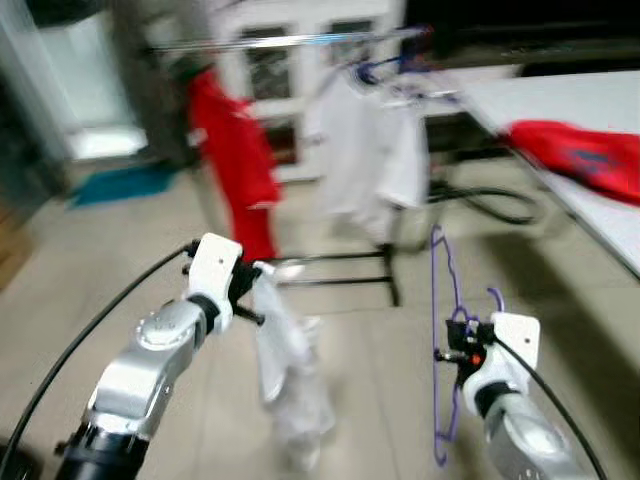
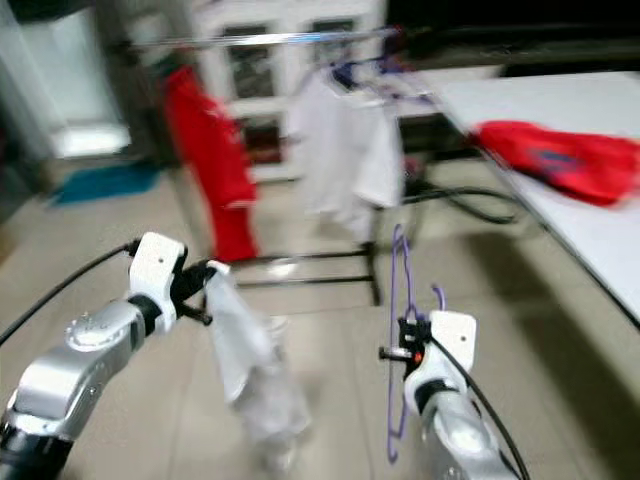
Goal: Hang hanger
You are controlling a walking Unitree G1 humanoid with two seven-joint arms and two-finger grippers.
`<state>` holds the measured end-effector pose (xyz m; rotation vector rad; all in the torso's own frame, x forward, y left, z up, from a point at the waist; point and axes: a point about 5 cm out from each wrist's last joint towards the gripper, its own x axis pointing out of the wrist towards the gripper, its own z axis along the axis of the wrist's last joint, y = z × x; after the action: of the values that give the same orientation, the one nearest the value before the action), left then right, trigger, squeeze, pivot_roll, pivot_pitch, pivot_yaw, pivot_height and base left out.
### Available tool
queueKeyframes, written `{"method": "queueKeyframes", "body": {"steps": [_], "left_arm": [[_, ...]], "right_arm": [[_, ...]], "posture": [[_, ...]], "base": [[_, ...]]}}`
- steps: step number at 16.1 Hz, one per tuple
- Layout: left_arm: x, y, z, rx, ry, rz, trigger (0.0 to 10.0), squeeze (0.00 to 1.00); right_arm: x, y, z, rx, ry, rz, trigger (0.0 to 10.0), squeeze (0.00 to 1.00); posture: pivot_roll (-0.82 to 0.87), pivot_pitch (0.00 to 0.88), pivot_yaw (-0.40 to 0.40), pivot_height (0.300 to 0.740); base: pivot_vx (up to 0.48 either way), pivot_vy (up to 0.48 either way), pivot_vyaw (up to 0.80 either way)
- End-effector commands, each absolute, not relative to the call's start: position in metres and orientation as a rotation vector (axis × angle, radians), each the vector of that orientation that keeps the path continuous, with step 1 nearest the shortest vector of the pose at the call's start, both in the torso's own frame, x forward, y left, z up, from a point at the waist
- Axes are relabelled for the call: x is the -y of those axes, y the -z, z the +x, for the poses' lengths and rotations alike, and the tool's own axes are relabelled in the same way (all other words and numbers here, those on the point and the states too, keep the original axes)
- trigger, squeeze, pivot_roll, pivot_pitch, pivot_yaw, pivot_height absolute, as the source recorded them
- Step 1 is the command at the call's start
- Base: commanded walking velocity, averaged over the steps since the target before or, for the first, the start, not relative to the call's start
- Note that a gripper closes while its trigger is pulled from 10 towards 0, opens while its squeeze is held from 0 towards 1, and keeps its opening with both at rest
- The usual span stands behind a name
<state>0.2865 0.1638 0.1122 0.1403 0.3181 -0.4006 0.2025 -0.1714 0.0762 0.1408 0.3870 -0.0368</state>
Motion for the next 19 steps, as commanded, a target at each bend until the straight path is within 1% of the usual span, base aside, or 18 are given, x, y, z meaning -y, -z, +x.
{"method": "queueKeyframes", "body": {"steps": [1, 11, 15, 19], "left_arm": [[-0.164, -0.122, 0.291, -0.261, 0.400, 0.156, 10.0, 0.00], [-0.159, -0.117, 0.294, -0.268, 0.423, 0.171, 10.0, 0.00], [-0.157, -0.116, 0.295, -0.270, 0.431, 0.176, 10.0, 0.00], [-0.157, -0.117, 0.296, -0.260, 0.436, 0.180, 10.0, 0.00]], "right_arm": [[0.176, -0.079, 0.204, -0.382, 0.055, 0.132, 10.0, 0.00], [0.189, -0.080, 0.192, -0.408, 0.133, 0.118, 10.0, 0.00], [0.190, -0.081, 0.191, -0.409, 0.149, 0.115, 10.0, 0.00], [0.190, -0.081, 0.191, -0.408, 0.154, 0.116, 10.0, 0.00]], "posture": [[0.01, 0.000, 0.108, 0.740], [-0.02, 0.013, 0.124, 0.740], [-0.03, 0.018, 0.124, 0.740], [-0.03, 0.011, 0.122, 0.740]], "base": [[0.000, 0.480, -0.80], [0.000, 0.480, -0.80], [0.000, 0.480, 0.00], [0.000, 0.480, -0.80]]}}
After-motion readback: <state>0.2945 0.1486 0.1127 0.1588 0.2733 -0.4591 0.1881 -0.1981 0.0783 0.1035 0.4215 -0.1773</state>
